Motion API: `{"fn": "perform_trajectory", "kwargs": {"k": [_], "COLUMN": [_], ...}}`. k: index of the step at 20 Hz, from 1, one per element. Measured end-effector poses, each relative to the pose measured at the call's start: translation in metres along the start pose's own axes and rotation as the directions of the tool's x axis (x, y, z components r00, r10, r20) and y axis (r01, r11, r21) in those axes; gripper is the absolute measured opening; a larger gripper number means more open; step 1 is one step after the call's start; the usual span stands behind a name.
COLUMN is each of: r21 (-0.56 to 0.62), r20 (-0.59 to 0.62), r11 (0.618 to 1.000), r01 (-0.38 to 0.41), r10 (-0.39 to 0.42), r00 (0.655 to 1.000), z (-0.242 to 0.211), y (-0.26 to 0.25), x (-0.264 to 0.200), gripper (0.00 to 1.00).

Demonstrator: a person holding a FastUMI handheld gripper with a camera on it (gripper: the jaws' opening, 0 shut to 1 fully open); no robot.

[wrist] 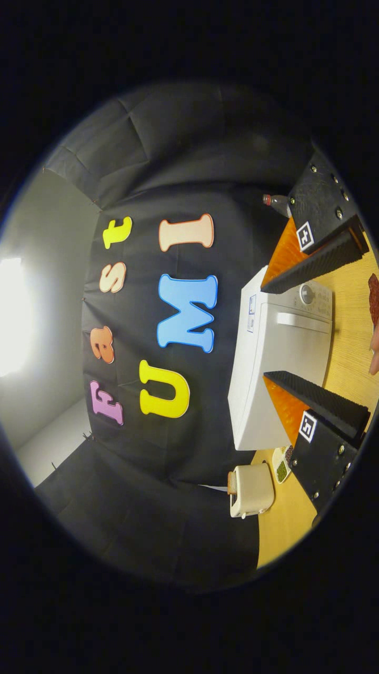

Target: Open the microwave, put the food inside, and close the microwave door.

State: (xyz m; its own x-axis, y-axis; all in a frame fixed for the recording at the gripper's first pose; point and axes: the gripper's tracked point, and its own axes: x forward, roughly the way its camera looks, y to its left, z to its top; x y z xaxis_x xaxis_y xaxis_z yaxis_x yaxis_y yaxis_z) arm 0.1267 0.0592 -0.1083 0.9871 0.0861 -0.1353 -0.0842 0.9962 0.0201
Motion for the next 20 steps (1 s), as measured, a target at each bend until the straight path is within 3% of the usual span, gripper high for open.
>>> {"fn": "perform_trajectory", "kwargs": {"k": [8,20], "r21": [0.14,0.099], "r20": [-0.107,-0.183], "r11": [0.988,0.99], "r01": [0.068,0.096], "r10": [-0.053,-0.077], "r00": [0.993,0.98], "z": [-0.051,-0.113], "y": [-0.016,-0.019], "x": [0.063,0.11], "gripper": [0.95,0.95]}}
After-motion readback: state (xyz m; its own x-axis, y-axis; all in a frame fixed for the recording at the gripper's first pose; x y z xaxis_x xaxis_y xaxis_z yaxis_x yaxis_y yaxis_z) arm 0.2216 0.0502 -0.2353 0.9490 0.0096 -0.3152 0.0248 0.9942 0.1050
